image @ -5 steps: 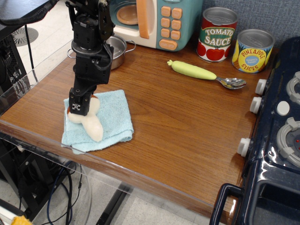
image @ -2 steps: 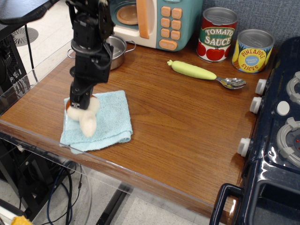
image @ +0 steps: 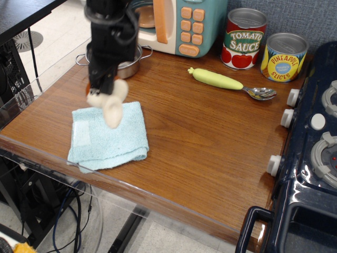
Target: Move the phallic looking item to the left and off the blue napkin. Place it near the spoon with the yellow handle.
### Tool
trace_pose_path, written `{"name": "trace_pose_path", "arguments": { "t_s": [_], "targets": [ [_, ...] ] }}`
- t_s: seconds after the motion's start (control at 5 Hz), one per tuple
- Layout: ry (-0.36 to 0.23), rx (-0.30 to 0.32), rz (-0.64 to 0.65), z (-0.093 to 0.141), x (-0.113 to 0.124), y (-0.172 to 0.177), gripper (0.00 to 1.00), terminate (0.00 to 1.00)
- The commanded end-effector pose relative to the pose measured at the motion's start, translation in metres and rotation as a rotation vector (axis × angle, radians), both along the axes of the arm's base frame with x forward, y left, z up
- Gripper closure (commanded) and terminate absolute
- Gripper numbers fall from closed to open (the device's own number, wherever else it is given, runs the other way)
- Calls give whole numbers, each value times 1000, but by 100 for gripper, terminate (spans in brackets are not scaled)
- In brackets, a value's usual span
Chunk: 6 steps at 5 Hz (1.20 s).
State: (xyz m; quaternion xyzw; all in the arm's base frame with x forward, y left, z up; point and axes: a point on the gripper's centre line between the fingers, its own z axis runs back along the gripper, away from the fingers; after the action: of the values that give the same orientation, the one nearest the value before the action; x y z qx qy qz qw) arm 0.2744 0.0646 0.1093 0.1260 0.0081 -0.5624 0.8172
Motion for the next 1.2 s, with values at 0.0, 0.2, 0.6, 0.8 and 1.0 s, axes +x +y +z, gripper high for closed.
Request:
{"name": "trace_pose_path", "arguments": {
  "t_s": [0.0, 0.2, 0.6, 0.8, 1.0],
  "targets": [
    [-71, 62, -181, 28, 44, -66, 100, 0],
    [-68, 4, -303, 13, 66, -101, 100, 0],
    [-31, -68, -446, -20, 101, -140, 100, 0],
    [-19, -85, -483, -36, 110, -149, 100, 0],
    [-8, -56, -507, -48, 115, -154, 100, 0]
  ]
}}
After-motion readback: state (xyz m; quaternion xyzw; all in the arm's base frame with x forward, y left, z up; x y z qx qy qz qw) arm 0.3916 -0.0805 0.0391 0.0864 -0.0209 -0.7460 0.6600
